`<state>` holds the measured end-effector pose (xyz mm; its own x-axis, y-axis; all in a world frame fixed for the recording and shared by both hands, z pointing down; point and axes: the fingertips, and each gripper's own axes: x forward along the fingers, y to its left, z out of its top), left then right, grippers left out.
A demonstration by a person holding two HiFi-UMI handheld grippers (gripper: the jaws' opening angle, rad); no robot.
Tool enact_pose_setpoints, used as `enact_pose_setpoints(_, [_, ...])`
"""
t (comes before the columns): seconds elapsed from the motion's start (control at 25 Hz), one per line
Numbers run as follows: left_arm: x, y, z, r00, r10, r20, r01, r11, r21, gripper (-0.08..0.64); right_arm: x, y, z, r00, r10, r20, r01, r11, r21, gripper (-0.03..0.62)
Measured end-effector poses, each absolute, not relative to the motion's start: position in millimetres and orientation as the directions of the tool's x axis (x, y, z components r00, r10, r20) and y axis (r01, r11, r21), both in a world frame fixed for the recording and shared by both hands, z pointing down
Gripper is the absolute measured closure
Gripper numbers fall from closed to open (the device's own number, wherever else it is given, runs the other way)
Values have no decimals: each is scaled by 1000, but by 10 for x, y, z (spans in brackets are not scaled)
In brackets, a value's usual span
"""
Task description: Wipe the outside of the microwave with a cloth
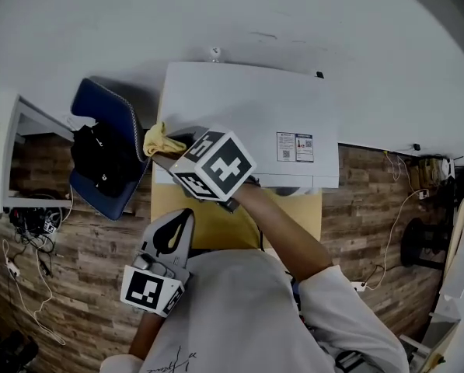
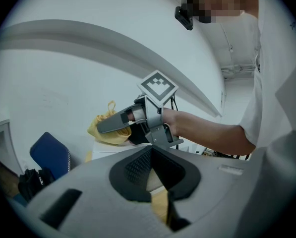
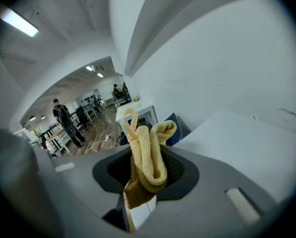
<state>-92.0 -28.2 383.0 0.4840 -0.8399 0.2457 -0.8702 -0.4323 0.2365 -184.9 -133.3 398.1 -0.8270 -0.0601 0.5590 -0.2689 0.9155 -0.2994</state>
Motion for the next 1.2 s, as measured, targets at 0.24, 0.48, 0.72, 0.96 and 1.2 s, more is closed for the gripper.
enact_pose_setpoints(0.24, [-955,-342,3771,439,-869,226,-892,-392,224,563,-1599,-1222,3758,-908,-34,417,-207,904,-375,468])
enact_pose_setpoints(0.48, [-849,-357,3724,452,-865,220,-886,-406,223,563,-1147,-1276,3586,-924,-141,355,-261,911,-318,468])
enact_pose_setpoints(0.72, [-678,-385,3675,468,-862,195,-877,-426,222,563,-709,-1296,3542,-912,-255,322,-346,899,-270,466])
enact_pose_setpoints(0.96, [-534,-371,3606,482,-860,166,-864,-435,254,565,-266,-1271,3515,-896,-342,284,-416,869,-266,466])
enact_pose_setpoints(1.2, [-504,-375,3603,433,-885,171,-888,-387,248,571,176,-1156,3557,-880,-391,271,-458,849,-264,466])
